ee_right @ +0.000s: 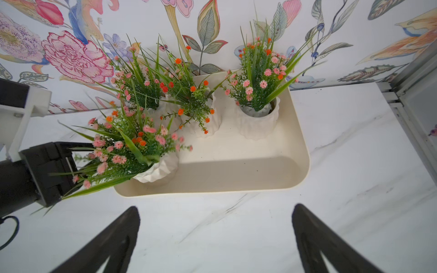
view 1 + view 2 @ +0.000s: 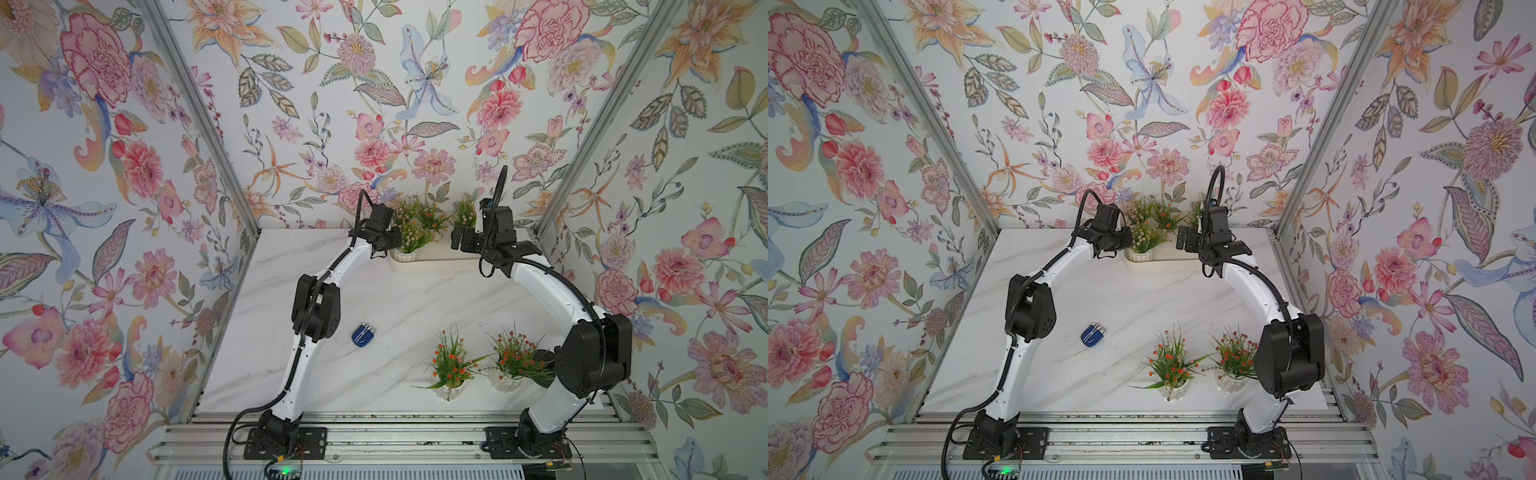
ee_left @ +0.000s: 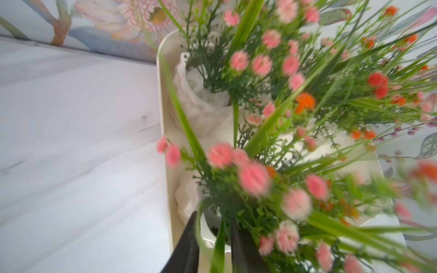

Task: Put the potted gypsophila into the storage box
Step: Place the baby's breath potted plant at the storage box.

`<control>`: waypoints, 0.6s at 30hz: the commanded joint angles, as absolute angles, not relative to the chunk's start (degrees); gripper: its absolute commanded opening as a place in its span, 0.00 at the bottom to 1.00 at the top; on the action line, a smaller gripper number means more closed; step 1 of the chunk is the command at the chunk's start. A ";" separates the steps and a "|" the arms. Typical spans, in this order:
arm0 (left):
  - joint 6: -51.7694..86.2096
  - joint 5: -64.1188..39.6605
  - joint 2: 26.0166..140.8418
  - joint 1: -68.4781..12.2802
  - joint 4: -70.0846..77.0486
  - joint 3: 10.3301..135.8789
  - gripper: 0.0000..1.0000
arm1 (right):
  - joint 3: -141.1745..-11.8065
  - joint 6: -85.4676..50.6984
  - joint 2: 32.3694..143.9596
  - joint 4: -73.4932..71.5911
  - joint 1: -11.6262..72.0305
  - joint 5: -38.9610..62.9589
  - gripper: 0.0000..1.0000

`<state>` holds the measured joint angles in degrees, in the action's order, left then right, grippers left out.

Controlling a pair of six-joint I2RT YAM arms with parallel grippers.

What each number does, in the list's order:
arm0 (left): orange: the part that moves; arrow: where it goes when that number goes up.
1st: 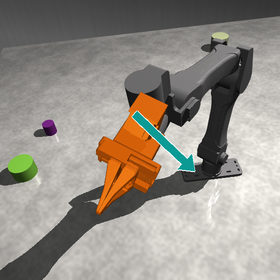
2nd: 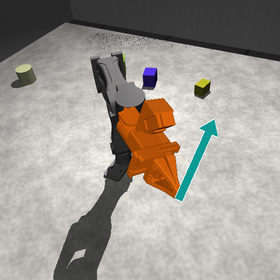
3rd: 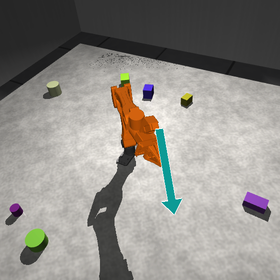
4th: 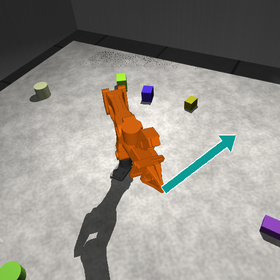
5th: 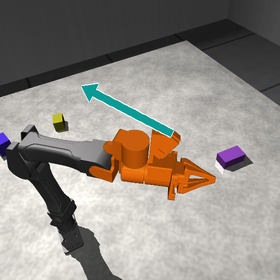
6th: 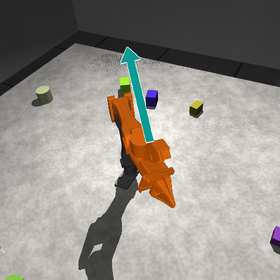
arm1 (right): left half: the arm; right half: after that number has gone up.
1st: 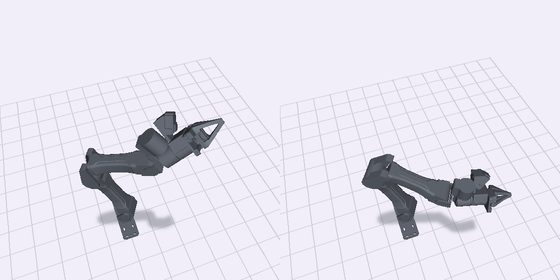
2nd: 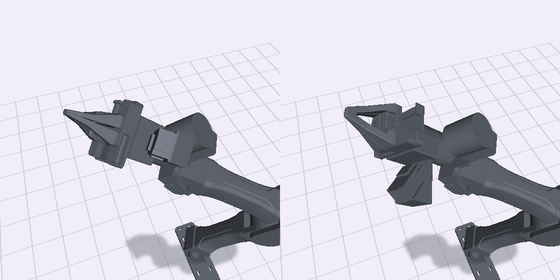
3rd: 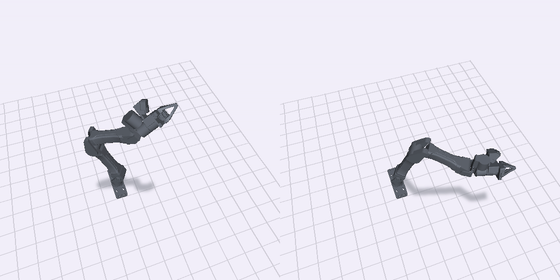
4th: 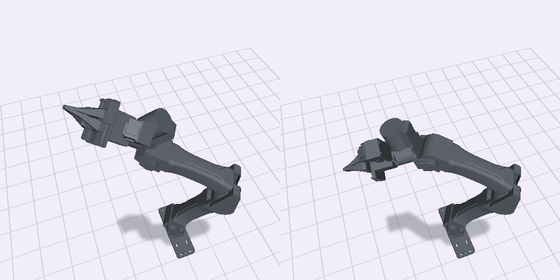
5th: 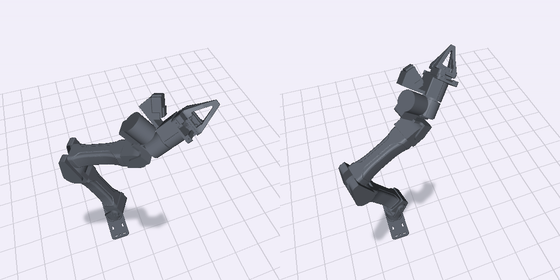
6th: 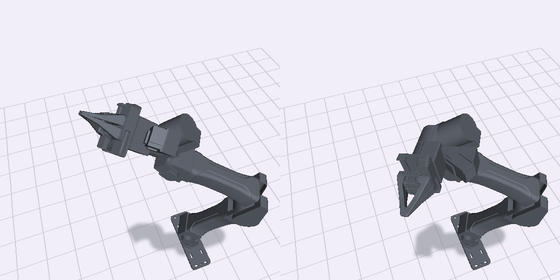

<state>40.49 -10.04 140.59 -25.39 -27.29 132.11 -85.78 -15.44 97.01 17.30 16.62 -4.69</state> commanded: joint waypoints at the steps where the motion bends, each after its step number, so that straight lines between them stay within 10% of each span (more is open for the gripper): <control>1: 40.47 -8.52 139.87 -24.78 -26.66 133.52 0.28 | -84.20 -16.26 93.76 17.76 16.61 -4.34 1.00; 18: 41.23 -1.81 107.43 -25.20 -8.13 88.20 0.60 | -68.97 -18.10 77.48 18.52 17.56 -5.38 1.00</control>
